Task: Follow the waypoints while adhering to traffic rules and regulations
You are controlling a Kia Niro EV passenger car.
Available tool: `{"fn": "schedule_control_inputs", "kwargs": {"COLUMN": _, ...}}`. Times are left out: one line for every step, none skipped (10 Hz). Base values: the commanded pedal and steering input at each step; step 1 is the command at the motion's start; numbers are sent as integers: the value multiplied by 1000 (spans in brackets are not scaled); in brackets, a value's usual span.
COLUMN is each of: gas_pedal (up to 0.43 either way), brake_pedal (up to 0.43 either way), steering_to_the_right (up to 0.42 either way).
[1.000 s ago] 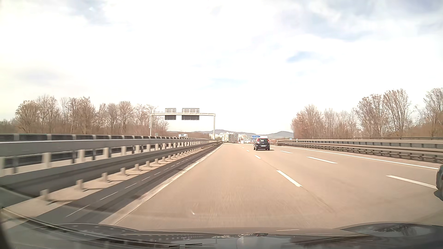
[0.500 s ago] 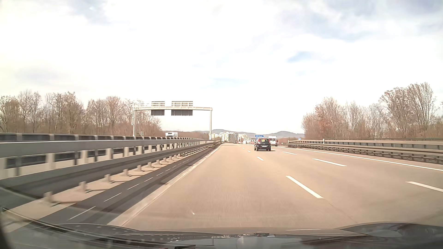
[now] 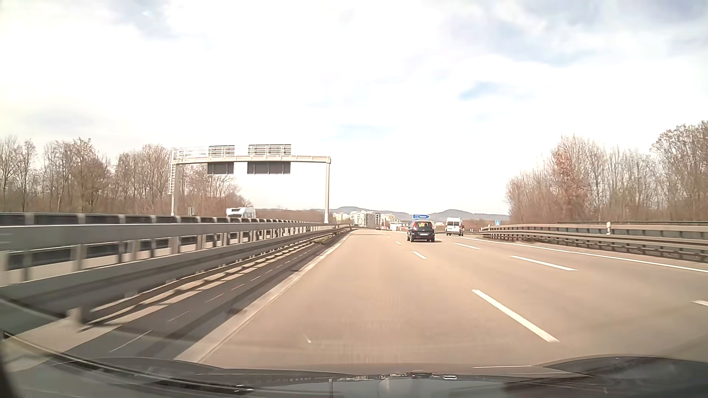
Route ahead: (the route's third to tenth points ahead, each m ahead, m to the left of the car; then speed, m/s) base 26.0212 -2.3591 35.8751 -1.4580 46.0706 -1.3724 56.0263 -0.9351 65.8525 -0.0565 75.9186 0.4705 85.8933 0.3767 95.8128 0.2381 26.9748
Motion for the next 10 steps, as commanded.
{"fn": "schedule_control_inputs", "kwargs": {"gas_pedal": 287, "brake_pedal": 0, "steering_to_the_right": 3}}
{"fn": "schedule_control_inputs", "kwargs": {"gas_pedal": 280, "brake_pedal": 0, "steering_to_the_right": 2}}
{"fn": "schedule_control_inputs", "kwargs": {"gas_pedal": 280, "brake_pedal": 0, "steering_to_the_right": 3}}
{"fn": "schedule_control_inputs", "kwargs": {"gas_pedal": 280, "brake_pedal": 0, "steering_to_the_right": 3}}
{"fn": "schedule_control_inputs", "kwargs": {"gas_pedal": 280, "brake_pedal": 0, "steering_to_the_right": 3}}
{"fn": "schedule_control_inputs", "kwargs": {"gas_pedal": 280, "brake_pedal": 0, "steering_to_the_right": 3}}
{"fn": "schedule_control_inputs", "kwargs": {"gas_pedal": 280, "brake_pedal": 0, "steering_to_the_right": 2}}
{"fn": "schedule_control_inputs", "kwargs": {"gas_pedal": 260, "brake_pedal": 0, "steering_to_the_right": 3}}
{"fn": "schedule_control_inputs", "kwargs": {"gas_pedal": 220, "brake_pedal": 0, "steering_to_the_right": 3}}
{"fn": "schedule_control_inputs", "kwargs": {"gas_pedal": 220, "brake_pedal": 0, "steering_to_the_right": 3}}
